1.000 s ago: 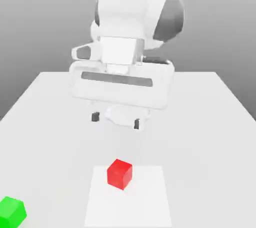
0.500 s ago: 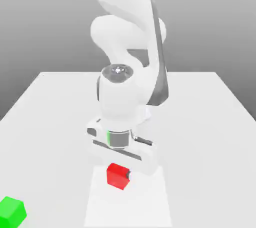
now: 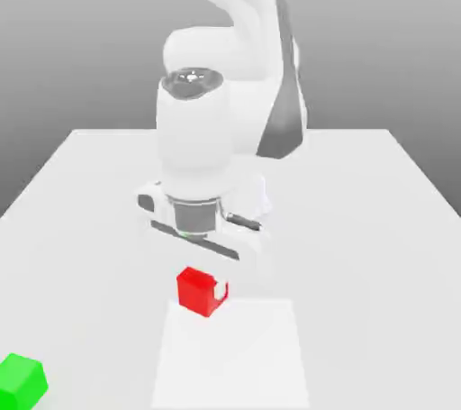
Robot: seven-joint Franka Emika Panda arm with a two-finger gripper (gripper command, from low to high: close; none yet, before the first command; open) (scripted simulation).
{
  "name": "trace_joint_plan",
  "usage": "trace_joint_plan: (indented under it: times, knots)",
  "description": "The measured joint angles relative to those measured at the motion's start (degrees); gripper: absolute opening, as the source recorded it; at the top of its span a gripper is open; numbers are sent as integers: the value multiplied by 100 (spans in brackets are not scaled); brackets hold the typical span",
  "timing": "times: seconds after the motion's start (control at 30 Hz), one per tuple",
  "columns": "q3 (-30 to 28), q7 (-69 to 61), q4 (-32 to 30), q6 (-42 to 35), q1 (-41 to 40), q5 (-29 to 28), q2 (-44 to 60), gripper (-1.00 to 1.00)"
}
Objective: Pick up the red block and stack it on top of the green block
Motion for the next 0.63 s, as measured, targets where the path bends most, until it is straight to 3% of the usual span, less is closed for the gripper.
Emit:
trace_joint_plan:
  times: [0.37, 0.5, 0.53, 0.63]
  knots:
    - [-870, 856, 2289, -1111, -824, 87, 1221, -100]
    - [-855, 833, 2549, -654, -990, 252, 1953, -100]
    - [-831, 806, 2565, -520, -1012, 296, 2105, 100]
    - [-830, 806, 2565, -520, -1012, 296, 2105, 100]
